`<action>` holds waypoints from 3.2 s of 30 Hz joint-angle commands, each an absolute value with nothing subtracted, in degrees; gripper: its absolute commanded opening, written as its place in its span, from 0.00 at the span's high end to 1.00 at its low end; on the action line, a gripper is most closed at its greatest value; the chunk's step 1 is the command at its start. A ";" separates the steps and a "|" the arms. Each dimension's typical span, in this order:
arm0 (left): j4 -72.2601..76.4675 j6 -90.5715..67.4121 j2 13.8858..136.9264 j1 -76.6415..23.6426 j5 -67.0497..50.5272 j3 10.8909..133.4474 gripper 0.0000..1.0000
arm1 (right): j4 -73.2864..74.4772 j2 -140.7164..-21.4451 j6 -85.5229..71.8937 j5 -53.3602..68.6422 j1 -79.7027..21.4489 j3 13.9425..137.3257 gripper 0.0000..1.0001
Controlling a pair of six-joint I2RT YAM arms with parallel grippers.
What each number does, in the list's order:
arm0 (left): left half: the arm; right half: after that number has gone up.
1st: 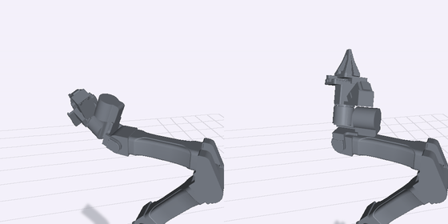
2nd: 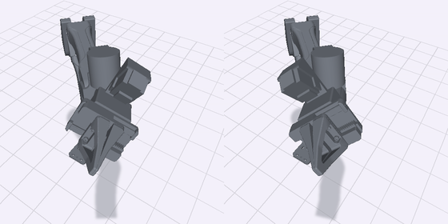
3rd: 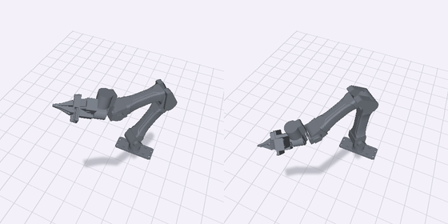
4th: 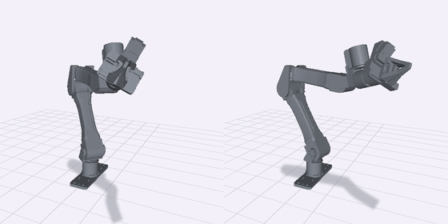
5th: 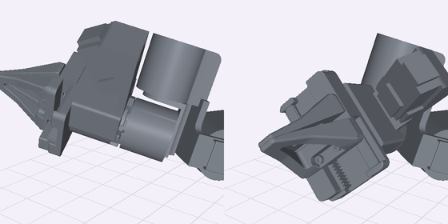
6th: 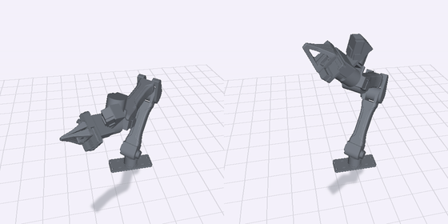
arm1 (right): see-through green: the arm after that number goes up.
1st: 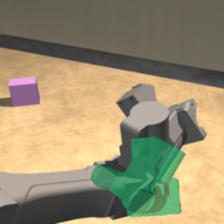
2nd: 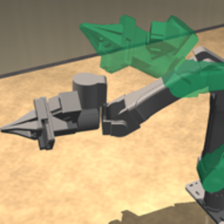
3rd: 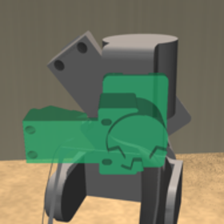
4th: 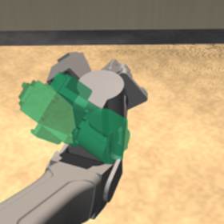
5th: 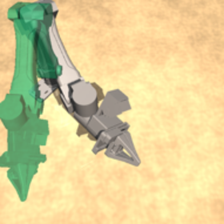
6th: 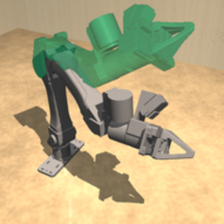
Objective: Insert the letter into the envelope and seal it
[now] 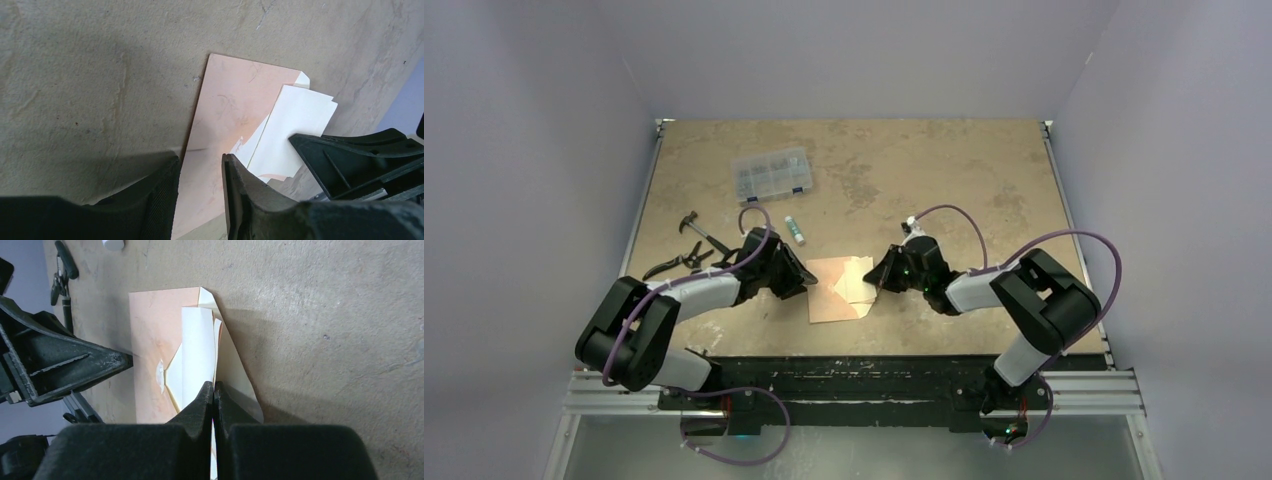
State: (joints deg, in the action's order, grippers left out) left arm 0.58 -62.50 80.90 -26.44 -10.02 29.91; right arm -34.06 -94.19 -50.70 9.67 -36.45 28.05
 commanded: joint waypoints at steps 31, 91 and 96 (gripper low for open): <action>-2.87 -53.51 94.38 -26.81 3.00 41.72 0.79 | -38.95 -98.70 -46.05 13.23 -35.95 34.26 1.00; -7.41 -51.22 91.16 -26.72 -7.50 37.80 0.43 | -37.78 -110.97 -52.08 19.71 -39.78 43.15 1.00; -7.47 -51.04 91.24 -26.72 -7.40 37.73 0.44 | -37.85 -111.35 -53.39 19.20 -40.67 43.94 1.00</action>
State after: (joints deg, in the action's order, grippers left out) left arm -3.92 -50.83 88.20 -26.63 -5.82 40.73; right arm -39.81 -111.00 -53.78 18.85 -39.72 42.74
